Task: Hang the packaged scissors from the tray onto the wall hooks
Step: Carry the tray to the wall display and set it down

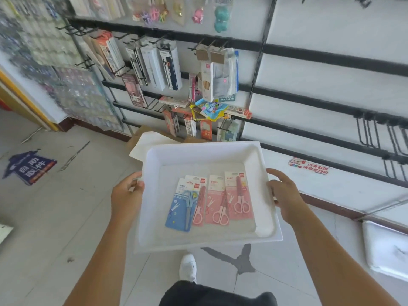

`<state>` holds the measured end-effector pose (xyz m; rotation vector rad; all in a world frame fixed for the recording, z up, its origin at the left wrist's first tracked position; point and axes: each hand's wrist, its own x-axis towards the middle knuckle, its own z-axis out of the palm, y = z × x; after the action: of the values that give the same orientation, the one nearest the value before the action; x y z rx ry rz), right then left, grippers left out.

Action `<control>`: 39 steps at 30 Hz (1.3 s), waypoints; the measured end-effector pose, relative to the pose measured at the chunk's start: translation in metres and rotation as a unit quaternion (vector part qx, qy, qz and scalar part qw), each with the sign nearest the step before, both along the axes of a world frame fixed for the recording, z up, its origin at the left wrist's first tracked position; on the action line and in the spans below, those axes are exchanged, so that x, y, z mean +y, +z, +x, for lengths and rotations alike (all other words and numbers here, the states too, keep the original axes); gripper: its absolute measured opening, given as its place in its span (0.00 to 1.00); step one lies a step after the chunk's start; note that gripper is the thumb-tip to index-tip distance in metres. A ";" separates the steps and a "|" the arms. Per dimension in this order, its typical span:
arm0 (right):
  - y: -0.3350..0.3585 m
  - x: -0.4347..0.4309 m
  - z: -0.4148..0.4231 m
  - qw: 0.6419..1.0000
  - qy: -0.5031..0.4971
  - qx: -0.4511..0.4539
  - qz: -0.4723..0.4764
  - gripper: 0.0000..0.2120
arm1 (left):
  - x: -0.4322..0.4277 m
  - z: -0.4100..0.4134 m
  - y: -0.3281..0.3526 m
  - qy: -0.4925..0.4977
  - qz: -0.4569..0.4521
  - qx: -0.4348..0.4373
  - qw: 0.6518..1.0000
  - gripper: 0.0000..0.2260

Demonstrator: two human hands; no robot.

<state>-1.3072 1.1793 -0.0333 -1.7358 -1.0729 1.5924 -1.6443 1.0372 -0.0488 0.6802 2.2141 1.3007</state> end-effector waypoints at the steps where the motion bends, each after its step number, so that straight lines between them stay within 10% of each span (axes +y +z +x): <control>1: -0.003 0.010 -0.009 1.000 -0.014 -0.003 -0.001 0.22 | 0.017 -0.012 -0.002 -0.014 -0.001 0.001 1.000 0.15; 24: -0.143 0.180 -0.062 0.973 -0.190 -0.051 -0.117 0.20 | 0.305 -0.078 -0.124 -0.179 -0.183 -0.079 0.964 0.18; 39: -0.197 0.184 -0.086 0.965 -0.218 -0.042 -0.140 0.27 | 0.333 -0.089 -0.174 -0.226 -0.223 -0.076 0.945 0.25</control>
<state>-1.3930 1.3636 -0.2302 -2.0652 -0.4621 1.4440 -1.7328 1.3706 -0.2225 0.8115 1.9668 0.5765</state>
